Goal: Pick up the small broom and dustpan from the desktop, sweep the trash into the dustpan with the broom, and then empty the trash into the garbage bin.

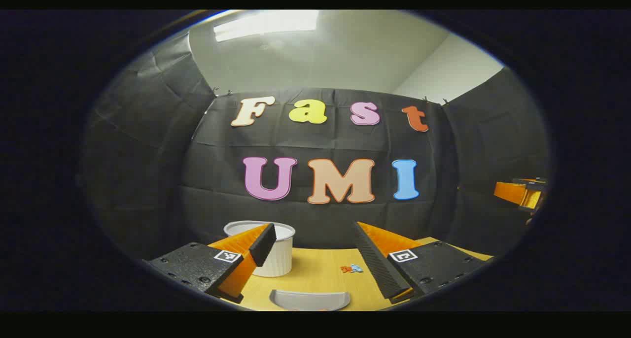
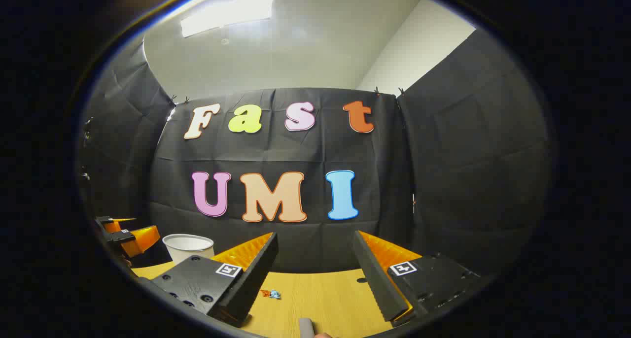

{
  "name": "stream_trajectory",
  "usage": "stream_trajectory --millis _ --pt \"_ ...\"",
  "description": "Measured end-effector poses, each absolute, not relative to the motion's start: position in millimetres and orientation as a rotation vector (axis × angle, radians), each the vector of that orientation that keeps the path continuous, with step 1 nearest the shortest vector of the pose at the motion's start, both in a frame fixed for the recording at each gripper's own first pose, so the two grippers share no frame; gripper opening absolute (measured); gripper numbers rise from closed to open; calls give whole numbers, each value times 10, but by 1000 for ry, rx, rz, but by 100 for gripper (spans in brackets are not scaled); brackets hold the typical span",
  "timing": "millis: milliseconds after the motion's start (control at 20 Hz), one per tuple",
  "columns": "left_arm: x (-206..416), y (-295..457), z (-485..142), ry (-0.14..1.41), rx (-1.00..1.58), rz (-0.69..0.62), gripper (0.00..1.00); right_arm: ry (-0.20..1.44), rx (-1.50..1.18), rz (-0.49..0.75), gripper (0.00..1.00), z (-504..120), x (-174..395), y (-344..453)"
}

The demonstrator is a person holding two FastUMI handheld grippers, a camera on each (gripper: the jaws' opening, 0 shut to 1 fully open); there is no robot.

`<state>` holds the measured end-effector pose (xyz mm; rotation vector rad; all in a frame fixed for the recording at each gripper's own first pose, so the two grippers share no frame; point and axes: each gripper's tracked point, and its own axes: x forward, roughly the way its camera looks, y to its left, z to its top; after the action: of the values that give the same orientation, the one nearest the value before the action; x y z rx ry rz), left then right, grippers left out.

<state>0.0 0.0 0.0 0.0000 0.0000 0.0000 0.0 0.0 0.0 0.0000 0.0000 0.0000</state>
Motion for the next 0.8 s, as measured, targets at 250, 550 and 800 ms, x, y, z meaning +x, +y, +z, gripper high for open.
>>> stream_trajectory --millis 250,550,800 --pt "-18 -156 85 -20 20 -22 93 15 28 27 93 45 -59 -31" --pt "-25 -324 167 -30 2 -50 93 -21 -43 -51 93 199 -77 -285" --pt "-12 -396 211 -33 4 -59 92 -48 -47 -36 92 272 -167 -220"
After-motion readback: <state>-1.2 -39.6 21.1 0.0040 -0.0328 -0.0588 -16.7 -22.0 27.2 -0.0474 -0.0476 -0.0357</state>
